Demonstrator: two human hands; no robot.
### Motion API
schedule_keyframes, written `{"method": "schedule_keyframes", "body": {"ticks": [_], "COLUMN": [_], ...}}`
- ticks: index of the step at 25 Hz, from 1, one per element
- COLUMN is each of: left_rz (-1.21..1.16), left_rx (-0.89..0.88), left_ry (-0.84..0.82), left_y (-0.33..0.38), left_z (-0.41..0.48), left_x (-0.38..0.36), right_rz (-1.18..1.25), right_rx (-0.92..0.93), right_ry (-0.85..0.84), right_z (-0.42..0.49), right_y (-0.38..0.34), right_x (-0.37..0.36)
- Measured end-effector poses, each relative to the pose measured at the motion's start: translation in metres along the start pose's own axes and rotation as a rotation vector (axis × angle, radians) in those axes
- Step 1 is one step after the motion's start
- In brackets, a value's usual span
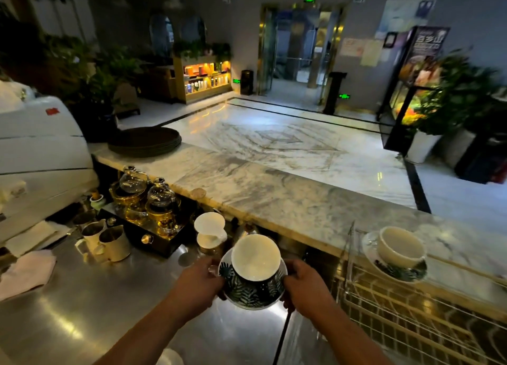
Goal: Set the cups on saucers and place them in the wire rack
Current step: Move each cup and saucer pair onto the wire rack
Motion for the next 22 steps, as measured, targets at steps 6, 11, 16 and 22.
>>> {"method": "schedule_keyframes", "body": {"ticks": [6, 11, 16, 22], "left_rz": [0.021, 0.04, 0.011, -0.013], "left_rx": [-0.025, -0.053, -0.094, -0.129], "left_ry": [-0.076, -0.138, -0.204, -0.272], "left_y": [0.035, 0.058, 0.082, 0.105], "left_z": [-0.029, -0.044, -0.054, -0.064], "left_x": [-0.064, -0.123, -0.185, -0.259], "right_rz": [0.008, 0.069, 0.153, 0.216], "right_rx": [-0.007, -0.075, -0.132, -0.196], "right_ry": [0.068, 0.119, 0.184, 0.259], "right_z": [-0.047, -0.083, -0.113, -0.148], "right_y": [0.039, 0.079, 0.119, 0.169], "right_x": [0.057, 0.103, 0.149, 0.198]}}
Point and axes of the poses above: each hand's wrist, its own z-axis towards the middle knuckle, its own x-axis out of the back of the hand, y = z × x, the point moved 6 cm from there along z, towards the middle knuckle, and after that the axes turned 14 degrees about -z, right-handed, at the moved point
